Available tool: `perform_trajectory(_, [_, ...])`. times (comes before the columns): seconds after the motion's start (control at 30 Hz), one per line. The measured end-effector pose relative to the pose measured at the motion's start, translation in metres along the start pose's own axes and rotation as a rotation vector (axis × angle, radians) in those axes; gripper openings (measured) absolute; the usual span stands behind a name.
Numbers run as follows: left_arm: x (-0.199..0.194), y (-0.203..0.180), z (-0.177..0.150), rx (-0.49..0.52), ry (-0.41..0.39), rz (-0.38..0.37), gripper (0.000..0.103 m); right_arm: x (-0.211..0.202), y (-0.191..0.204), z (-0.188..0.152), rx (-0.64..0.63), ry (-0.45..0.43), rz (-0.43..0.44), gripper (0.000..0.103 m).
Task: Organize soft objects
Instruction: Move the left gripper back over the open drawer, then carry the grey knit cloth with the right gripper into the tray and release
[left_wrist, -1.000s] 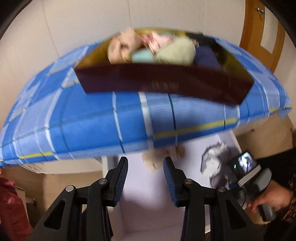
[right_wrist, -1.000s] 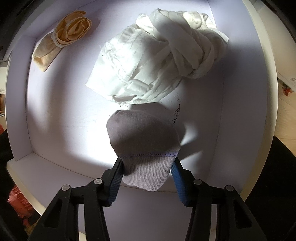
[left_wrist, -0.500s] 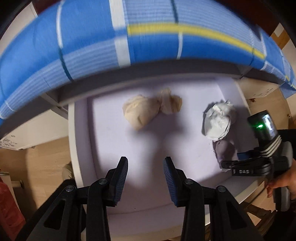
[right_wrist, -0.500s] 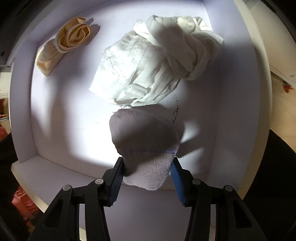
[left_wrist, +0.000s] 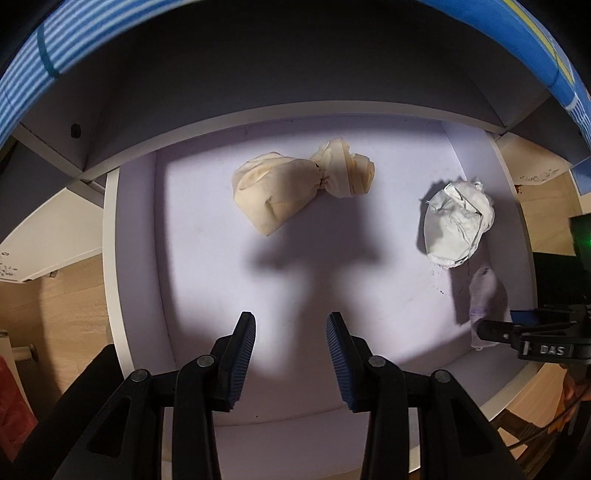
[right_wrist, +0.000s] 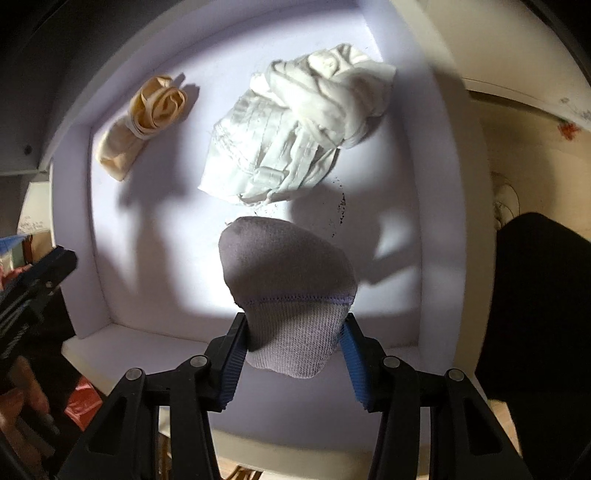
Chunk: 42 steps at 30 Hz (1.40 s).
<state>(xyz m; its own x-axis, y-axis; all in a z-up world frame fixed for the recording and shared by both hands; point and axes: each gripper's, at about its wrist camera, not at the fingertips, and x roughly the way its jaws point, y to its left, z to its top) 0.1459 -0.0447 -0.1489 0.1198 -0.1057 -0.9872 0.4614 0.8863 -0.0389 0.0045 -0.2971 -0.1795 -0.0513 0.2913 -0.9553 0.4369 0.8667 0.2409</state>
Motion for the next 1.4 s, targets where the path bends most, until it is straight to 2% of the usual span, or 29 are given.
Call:
perform_trajectory(0.23, [0.001,-0.001,0.003,-0.021,-0.006,-0.019,0.04,-0.041,-0.027,-0.008,0.081,-0.076,0.113,0.05])
perform_trajectory(0.47, [0.004,-0.007,0.005,-0.014,-0.003,-0.039,0.04,-0.07,-0.036,-0.013,0.121,-0.104,0.157,0.05])
perform_trajectory(0.67, [0.006,-0.004,0.005,-0.038,0.007,-0.052,0.04,-0.081,-0.022,-0.018,0.12,-0.117,0.193,0.05])
perform_trajectory(0.83, [0.008,-0.002,0.005,-0.052,0.013,-0.05,0.04,-0.102,-0.005,-0.017,0.094,-0.168,0.22,0.05])
perform_trajectory(1.1, [0.009,-0.001,0.005,-0.068,0.015,-0.047,0.04,-0.171,0.017,-0.014,0.018,-0.277,0.24,0.05])
perform_trajectory(1.4, [0.008,-0.002,0.005,-0.071,0.015,-0.056,0.04,-0.246,0.066,-0.005,-0.109,-0.401,0.241,0.05])
